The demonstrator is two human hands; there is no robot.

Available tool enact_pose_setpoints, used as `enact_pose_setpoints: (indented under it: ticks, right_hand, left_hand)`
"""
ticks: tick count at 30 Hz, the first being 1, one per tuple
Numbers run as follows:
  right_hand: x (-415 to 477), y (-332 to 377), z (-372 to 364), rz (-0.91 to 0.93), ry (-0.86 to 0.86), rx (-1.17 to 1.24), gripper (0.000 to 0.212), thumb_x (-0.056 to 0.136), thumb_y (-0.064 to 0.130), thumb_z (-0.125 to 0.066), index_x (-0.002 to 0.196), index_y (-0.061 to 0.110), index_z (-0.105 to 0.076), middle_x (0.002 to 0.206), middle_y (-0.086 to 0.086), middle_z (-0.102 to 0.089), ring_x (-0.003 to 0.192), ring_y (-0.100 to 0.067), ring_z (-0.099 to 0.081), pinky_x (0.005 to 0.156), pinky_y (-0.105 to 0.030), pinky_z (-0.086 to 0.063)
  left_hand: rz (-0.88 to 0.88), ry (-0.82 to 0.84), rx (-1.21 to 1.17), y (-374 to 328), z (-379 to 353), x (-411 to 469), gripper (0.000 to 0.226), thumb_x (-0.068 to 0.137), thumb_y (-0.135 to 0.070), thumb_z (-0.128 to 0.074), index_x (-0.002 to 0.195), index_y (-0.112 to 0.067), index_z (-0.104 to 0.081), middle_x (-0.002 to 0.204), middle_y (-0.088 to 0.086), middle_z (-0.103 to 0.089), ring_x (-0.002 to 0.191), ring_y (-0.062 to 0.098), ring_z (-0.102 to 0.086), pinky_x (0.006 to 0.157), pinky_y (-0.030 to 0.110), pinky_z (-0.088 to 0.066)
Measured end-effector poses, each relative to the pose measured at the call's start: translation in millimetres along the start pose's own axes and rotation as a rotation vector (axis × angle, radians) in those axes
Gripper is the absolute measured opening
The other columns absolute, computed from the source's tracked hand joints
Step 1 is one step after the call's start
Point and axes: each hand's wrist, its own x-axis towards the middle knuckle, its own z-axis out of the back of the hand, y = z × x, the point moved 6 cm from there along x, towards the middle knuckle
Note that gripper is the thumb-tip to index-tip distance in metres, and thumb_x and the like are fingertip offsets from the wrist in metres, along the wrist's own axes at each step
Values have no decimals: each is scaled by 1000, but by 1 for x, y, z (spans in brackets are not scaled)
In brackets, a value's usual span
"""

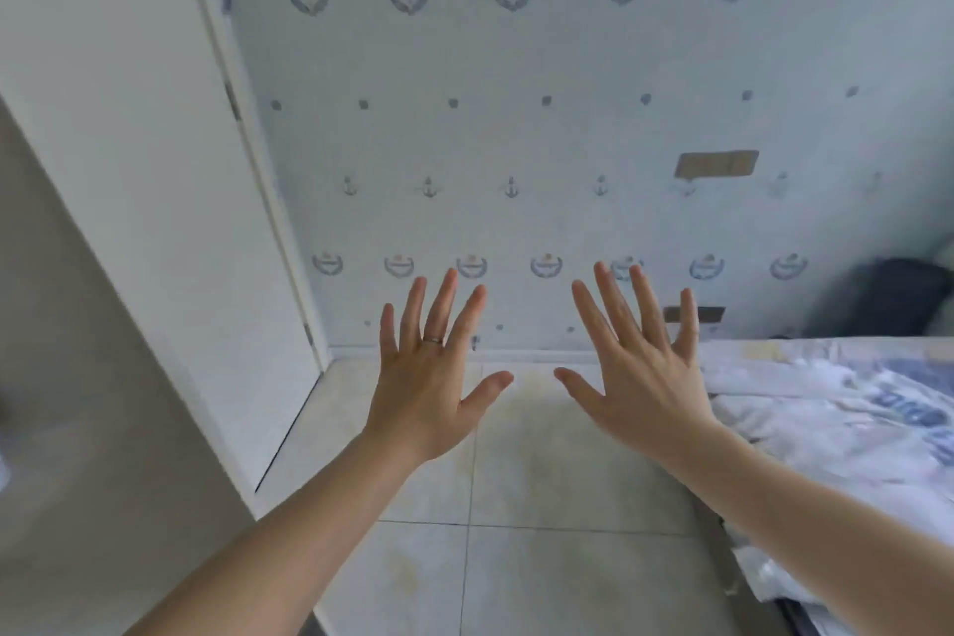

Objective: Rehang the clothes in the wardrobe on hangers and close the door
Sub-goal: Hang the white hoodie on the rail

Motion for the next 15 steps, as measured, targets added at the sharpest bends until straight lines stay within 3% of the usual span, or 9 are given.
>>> enact_pose_setpoints:
  ticks: [6,15]
  right_hand:
    - [-67,-108,-69,-255,206,-81,87,88,73,-30,158,26,-9,167,0,2,153,-29,2,117,-64,1]
    - [-94,-259,-141,-667,418,-182,88,89,73,-29,157,31,7,165,4,15,150,-25,19,115,-61,15]
  left_hand:
    - [-185,175,-136,-86,-101,61,84,90,-79,-15,158,-35,5,165,-8,20,151,23,23,120,57,8]
    - [-510,390,-272,-217,-249,195,85,87,-81,-13,156,-38,15,164,-8,23,150,23,26,120,57,9]
